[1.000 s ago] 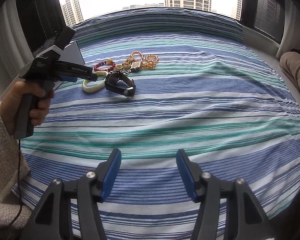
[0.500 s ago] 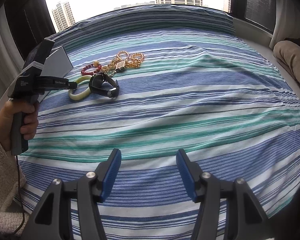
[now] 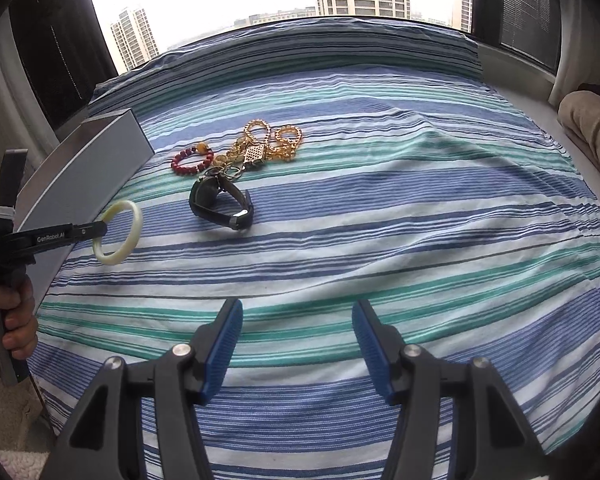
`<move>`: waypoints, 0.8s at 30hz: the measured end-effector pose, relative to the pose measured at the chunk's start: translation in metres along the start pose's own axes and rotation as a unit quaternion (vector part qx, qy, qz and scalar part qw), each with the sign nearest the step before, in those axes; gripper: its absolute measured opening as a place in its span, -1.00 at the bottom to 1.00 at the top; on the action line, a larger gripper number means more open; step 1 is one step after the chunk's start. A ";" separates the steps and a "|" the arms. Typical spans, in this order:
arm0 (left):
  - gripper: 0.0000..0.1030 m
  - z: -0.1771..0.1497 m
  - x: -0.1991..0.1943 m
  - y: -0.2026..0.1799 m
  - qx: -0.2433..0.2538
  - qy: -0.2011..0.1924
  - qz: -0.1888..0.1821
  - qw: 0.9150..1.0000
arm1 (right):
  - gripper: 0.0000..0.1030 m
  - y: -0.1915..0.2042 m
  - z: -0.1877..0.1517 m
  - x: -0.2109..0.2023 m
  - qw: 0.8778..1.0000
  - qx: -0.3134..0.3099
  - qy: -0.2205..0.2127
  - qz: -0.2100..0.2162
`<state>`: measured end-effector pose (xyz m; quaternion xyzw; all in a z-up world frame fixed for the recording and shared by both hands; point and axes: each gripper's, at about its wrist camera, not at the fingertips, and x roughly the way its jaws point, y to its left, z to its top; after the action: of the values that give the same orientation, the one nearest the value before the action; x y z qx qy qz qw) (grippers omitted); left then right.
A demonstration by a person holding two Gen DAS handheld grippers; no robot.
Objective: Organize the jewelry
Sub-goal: 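Grasp the black watch by its strap with the right tool while the left tool holds the bangle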
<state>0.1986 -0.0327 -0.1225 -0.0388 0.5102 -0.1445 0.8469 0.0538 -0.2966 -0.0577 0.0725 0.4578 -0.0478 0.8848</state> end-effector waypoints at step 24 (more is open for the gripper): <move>-0.84 -0.034 -0.023 0.015 0.004 -0.002 0.029 1.000 | -0.49 0.064 0.089 0.132 0.987 -0.109 0.080 0.087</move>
<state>0.1617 -0.0091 -0.1221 -0.0202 0.5085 -0.1217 0.8522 0.2109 -0.2507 -0.1100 0.0186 0.5212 0.0854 0.8489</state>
